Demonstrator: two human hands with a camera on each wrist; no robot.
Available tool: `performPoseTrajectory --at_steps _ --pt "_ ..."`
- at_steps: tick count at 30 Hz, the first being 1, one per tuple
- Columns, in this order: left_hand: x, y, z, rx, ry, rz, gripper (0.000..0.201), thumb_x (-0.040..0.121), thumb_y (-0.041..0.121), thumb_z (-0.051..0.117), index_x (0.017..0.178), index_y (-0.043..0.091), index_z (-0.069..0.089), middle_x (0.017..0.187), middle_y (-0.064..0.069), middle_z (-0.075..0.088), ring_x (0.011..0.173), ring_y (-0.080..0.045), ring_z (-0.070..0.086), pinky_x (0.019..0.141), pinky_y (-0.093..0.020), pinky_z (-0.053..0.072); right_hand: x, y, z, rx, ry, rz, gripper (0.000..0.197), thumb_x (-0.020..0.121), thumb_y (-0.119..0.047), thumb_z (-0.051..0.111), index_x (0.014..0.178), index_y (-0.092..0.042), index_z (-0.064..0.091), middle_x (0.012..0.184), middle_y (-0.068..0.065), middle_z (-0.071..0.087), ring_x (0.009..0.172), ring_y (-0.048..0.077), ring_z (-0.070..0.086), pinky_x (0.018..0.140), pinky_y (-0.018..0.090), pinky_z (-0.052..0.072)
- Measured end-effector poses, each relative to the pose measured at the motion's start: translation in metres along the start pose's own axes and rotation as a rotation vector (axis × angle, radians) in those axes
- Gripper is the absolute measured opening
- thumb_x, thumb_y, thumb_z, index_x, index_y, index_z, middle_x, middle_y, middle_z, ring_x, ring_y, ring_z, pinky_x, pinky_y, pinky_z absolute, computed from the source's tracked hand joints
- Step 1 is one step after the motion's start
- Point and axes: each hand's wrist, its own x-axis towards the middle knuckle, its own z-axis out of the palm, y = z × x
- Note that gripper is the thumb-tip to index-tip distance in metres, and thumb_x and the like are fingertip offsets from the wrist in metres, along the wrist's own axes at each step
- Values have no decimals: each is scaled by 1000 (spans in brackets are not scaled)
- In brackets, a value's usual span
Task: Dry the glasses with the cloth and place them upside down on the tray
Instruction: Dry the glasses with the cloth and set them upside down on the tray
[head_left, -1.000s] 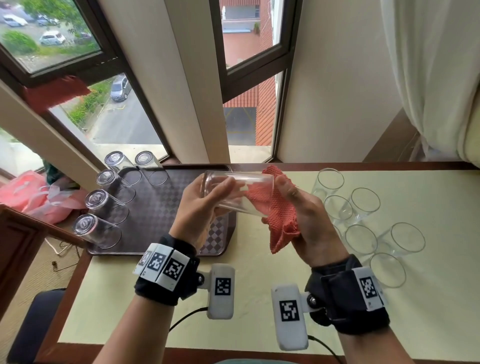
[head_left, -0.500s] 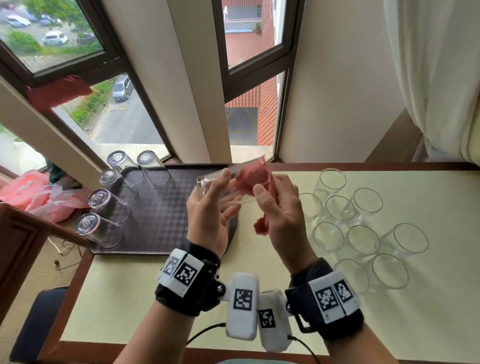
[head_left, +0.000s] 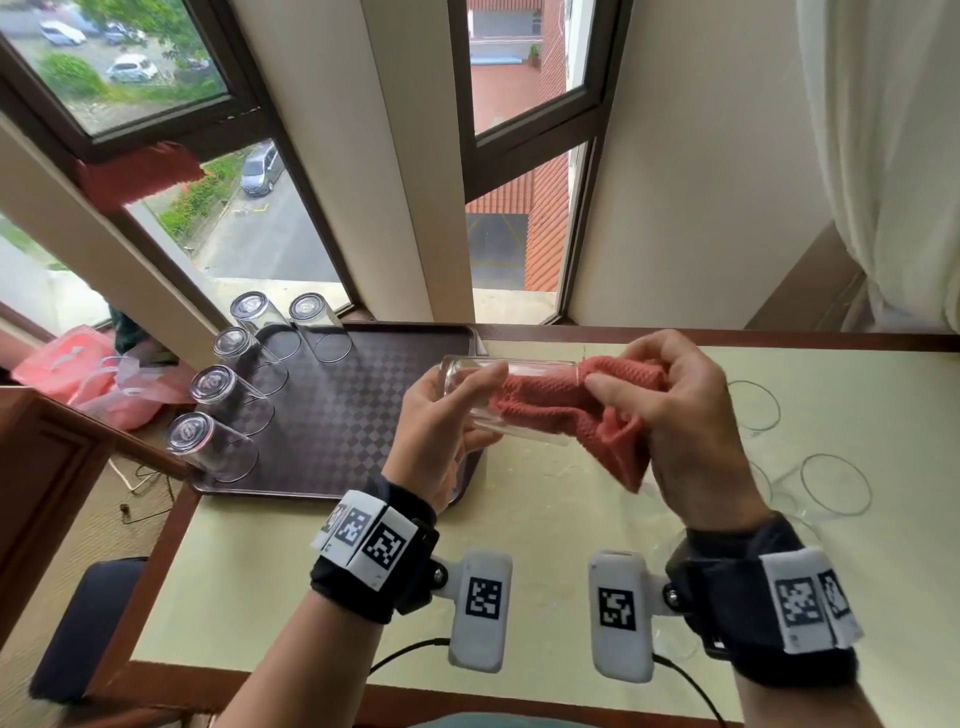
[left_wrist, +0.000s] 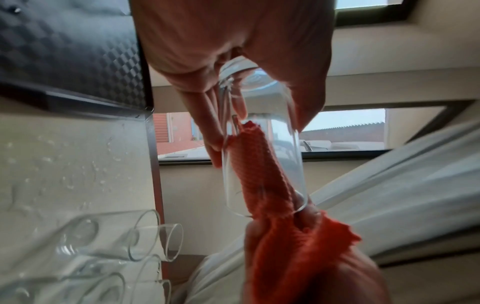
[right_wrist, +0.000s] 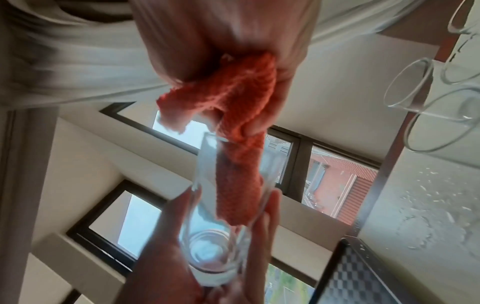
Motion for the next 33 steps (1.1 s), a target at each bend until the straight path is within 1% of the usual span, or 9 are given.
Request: performPoseTrajectory --at_steps 4,8,12,15,18,20,22,27,33 --pt "-5 -1 12 -45 42 -70 59 73 43 75 117 4 63 98 -9 73 91 -27 68 76 -34 58 -4 15 21 -43 264 -204 18 77 -13 83 79 -26 70 77 -9 71 73 14 68 62 34 59" --pt "-8 5 15 -106 98 -92 70 67 49 78 118 3 64 105 -20 71 97 -33 68 91 -43 55 -15 20 34 112 81 -190 4 85 -22 74 85 -19 72 61 -10 66 46 5 52 40 20 45" --pt "-8 15 11 -142 114 -93 45 76 43 78 103 8 68 92 -13 73 89 -30 68 90 -41 53 -24 22 28 -117 -245 -345 33 81 -19 69 113 -22 63 78 -7 65 63 12 55 55 21 47" --pt "-9 20 9 -167 120 -118 22 85 37 69 91 16 68 81 -6 73 77 -21 69 81 -34 56 -21 24 25 -396 -308 -468 57 70 -5 77 122 -19 56 90 -10 57 68 5 52 60 9 43" --pt "-11 23 11 -222 133 -185 33 88 36 68 109 10 66 83 -8 72 74 -20 70 76 -31 59 -13 27 30 -558 -260 -585 57 68 10 74 122 -1 59 113 5 55 96 0 51 86 8 46" --pt "-12 24 12 -237 126 -217 44 88 37 69 119 7 63 85 -10 71 72 -20 69 69 -28 60 -8 26 30 -579 -245 -630 53 68 14 74 119 2 62 115 10 59 104 13 55 93 17 50" --pt "-11 26 11 -248 112 -224 45 87 38 69 120 8 62 85 -10 71 72 -20 69 66 -26 60 -7 24 28 -521 -176 -613 50 68 10 79 116 0 67 107 7 68 96 15 64 87 26 56" --pt "-12 27 15 -265 133 -197 45 87 40 70 118 8 65 89 -10 72 76 -21 69 69 -28 60 -14 22 32 -379 -13 -610 42 76 -26 80 111 -5 71 94 -7 71 81 4 69 73 16 56" --pt "-15 21 23 -276 225 -144 27 85 38 72 94 13 69 78 -7 73 69 -18 70 63 -26 56 -15 31 40 -544 -22 -567 47 71 -12 82 113 -9 62 85 -15 59 65 -7 49 71 18 47"
